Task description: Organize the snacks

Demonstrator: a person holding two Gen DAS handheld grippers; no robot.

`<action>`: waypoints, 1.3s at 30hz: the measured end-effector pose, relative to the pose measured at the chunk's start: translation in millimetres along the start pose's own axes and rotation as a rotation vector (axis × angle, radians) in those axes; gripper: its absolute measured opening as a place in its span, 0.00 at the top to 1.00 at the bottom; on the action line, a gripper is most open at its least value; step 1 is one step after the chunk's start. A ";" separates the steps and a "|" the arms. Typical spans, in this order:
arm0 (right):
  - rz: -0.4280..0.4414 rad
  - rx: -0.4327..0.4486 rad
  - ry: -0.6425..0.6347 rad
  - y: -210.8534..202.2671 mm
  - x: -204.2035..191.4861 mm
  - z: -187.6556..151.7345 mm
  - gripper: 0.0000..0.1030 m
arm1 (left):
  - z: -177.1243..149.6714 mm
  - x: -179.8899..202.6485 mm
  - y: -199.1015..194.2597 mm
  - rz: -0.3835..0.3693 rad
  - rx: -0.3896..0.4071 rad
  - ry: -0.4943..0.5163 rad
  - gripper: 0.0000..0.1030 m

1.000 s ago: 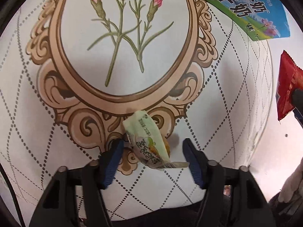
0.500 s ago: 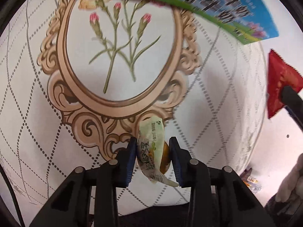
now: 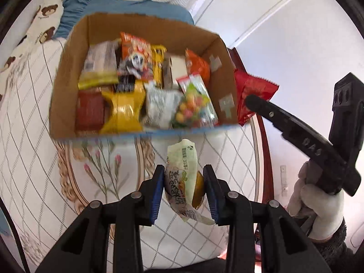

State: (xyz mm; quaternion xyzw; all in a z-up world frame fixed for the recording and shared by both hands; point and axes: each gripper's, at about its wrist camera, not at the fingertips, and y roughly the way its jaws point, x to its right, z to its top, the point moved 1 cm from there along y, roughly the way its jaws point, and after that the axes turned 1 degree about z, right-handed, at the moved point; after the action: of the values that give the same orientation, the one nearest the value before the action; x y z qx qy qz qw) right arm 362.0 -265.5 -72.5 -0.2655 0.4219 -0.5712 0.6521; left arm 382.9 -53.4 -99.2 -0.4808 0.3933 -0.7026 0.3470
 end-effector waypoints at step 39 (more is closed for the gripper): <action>-0.178 -0.166 0.079 115.1 20.9 60.2 0.04 | 145.2 -83.7 58.0 0.463 0.059 -0.027 0.12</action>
State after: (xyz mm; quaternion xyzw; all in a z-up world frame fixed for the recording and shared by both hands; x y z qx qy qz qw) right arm 473.2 -270.1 -142.7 -0.3322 0.4677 -0.6000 0.5575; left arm 551.8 -38.9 -151.2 -0.3768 0.4677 -0.6092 0.5179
